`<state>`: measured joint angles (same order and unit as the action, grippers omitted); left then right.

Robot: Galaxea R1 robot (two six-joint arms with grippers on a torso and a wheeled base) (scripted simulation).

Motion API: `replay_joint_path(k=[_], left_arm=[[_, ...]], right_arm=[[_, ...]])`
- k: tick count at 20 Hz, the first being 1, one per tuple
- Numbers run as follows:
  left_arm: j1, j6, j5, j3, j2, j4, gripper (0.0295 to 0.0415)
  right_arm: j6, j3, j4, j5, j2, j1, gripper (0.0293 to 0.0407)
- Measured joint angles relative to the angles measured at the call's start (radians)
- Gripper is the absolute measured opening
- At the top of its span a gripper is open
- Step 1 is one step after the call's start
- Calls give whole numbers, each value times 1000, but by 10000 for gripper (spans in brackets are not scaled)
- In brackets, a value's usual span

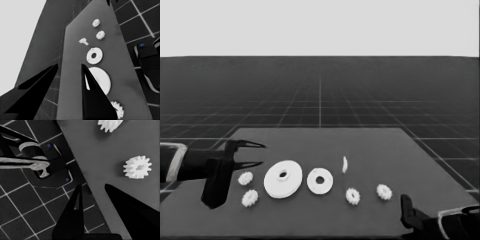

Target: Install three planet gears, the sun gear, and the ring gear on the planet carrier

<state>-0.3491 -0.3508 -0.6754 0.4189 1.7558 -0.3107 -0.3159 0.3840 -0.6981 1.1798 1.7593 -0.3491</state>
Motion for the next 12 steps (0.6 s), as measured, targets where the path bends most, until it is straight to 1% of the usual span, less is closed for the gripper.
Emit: replay_joint_path(k=[1, 2, 3, 4, 5, 6, 7, 8, 9, 10, 12], left_arm=[[71, 3, -49, -71, -3, 73, 295], [45, 2, -30, -43, -2, 44, 297], [29, 1, -18, -25, -1, 26, 314], [20, 1, -11, -15, -1, 15, 347], [235, 483, -306, 127, -40, -282, 390], [301, 849, -561, 341, 83, -220, 405], [315, 992, -663, 554, 205, -67, 397], [324, 1044, -702, 721, 284, 41, 391], [330, 1061, -724, 840, 336, 107, 387], [334, 1064, -737, 920, 370, 147, 386], [337, 1061, -752, 1007, 406, 184, 385]], right_arm=[[3, -53, 76, -23, 14, -54, 293], [2, -29, 45, -14, 8, -34, 308], [1, -16, 26, -8, 5, -22, 337], [1, -8, 16, -4, 3, -15, 368], [0, -3, 9, -3, 2, -11, 380], [0, -1, 6, -1, 1, -9, 383], [0, 1, 4, -1, 0, -7, 384], [0, 2, 2, 0, 0, -7, 384], [0, 2, 2, 0, 0, -6, 385], [0, 2, 1, 0, 0, -6, 385], [0, 3, 1, 0, 0, -6, 385]])
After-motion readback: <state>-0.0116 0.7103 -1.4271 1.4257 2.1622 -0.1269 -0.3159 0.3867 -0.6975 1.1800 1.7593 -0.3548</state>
